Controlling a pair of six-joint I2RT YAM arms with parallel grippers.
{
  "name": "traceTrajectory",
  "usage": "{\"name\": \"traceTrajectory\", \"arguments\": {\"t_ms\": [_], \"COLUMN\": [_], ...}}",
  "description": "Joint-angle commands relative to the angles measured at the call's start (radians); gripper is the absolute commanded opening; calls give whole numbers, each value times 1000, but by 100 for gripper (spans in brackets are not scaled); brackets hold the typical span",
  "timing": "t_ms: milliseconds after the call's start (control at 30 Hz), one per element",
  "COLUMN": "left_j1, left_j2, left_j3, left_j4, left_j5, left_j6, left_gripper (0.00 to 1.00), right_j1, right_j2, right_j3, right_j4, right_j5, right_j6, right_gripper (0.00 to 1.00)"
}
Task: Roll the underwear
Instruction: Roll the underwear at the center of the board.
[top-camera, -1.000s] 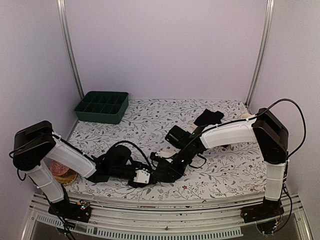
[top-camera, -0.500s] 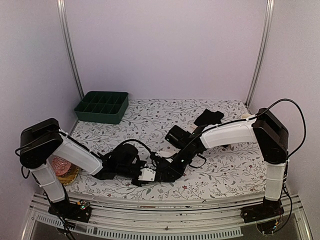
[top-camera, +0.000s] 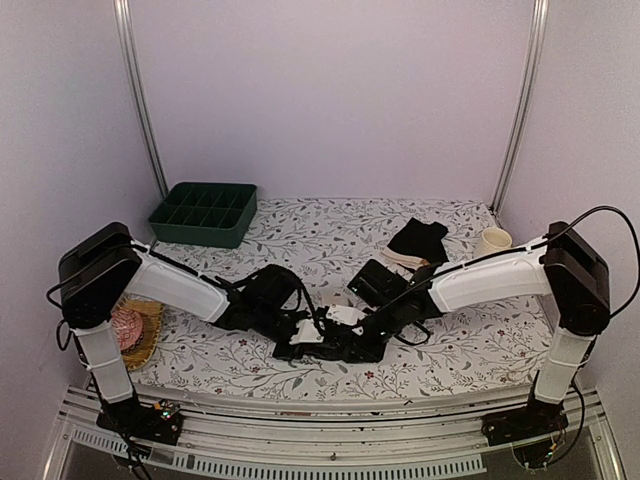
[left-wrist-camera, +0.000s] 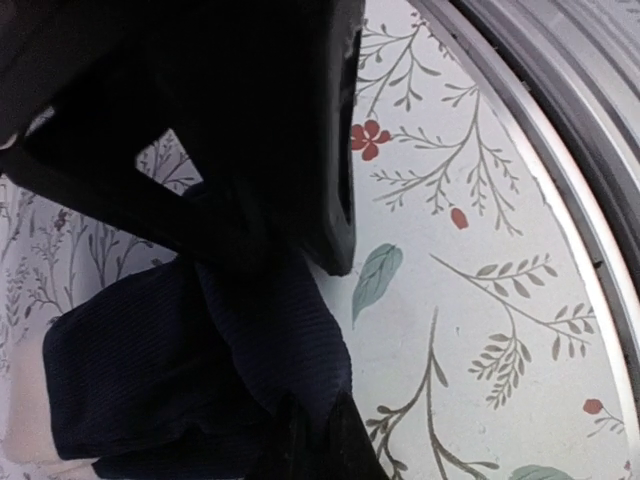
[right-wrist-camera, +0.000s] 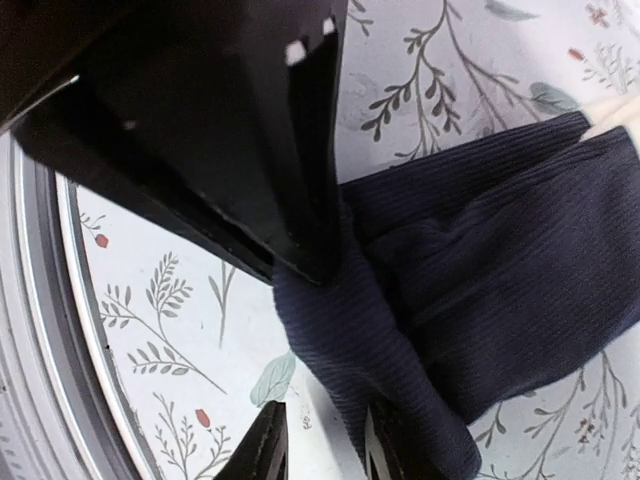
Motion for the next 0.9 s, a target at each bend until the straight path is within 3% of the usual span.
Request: {"name": "traceTrajectory", "arguments": {"t_ms": [0,233,467,867], "left_j1": [66,141,203,224], "left_j2": [53,176,236,284], "left_j3": [98,238,296,359], "left_j4": [-249,-408,-425,-469], "left_j5": [196,349,364,410], "left_j6": [-70,-128,-210,-262], "left_gripper": [0,0,0,0], "right_j1": [86,147,160,206], "right_j2": [-116,-232,-317,-239], "right_j3": [-128,-317,-424,-403], "right_j4": [176,414,564,620], "right_j5": [180,335,384,464], "right_j6": [-114,-220,-264,-323], "right_gripper": [30,40,44,47]}}
